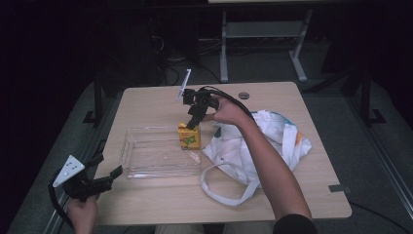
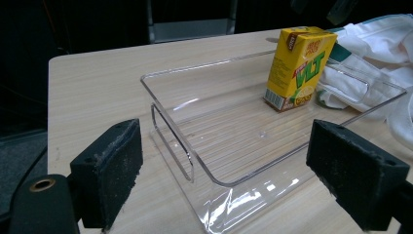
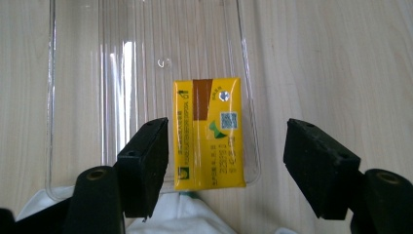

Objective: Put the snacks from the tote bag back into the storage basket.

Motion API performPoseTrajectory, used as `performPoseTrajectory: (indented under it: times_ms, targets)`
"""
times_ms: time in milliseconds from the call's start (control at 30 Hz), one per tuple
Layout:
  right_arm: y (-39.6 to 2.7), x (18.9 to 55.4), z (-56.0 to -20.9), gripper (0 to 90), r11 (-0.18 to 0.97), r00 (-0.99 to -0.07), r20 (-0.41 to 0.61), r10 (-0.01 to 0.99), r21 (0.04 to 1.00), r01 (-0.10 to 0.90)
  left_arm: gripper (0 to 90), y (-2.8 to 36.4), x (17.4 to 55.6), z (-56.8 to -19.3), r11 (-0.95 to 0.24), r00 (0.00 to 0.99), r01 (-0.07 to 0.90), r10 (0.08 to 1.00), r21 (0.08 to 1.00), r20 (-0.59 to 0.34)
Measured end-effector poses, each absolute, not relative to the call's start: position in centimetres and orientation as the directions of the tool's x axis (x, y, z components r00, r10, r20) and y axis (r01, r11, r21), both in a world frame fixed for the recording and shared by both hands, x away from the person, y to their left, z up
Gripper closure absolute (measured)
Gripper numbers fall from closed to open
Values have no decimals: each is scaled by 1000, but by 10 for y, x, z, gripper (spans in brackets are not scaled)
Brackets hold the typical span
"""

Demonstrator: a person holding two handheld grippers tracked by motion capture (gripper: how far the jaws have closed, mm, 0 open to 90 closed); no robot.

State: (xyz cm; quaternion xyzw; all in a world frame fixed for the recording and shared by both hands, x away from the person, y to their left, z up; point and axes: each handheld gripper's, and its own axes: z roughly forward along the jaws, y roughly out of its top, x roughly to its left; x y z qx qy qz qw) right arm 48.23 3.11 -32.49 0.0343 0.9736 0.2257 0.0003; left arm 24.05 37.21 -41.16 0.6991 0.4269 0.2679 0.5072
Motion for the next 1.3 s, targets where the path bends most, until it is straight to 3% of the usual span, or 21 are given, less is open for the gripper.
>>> performPoseTrajectory:
  times_ms: [1300]
  targets:
    - [-57,472,-313,316,825,-976,42,213,528,202,128,370,241,-413,-125,498,335,865,934,-63]
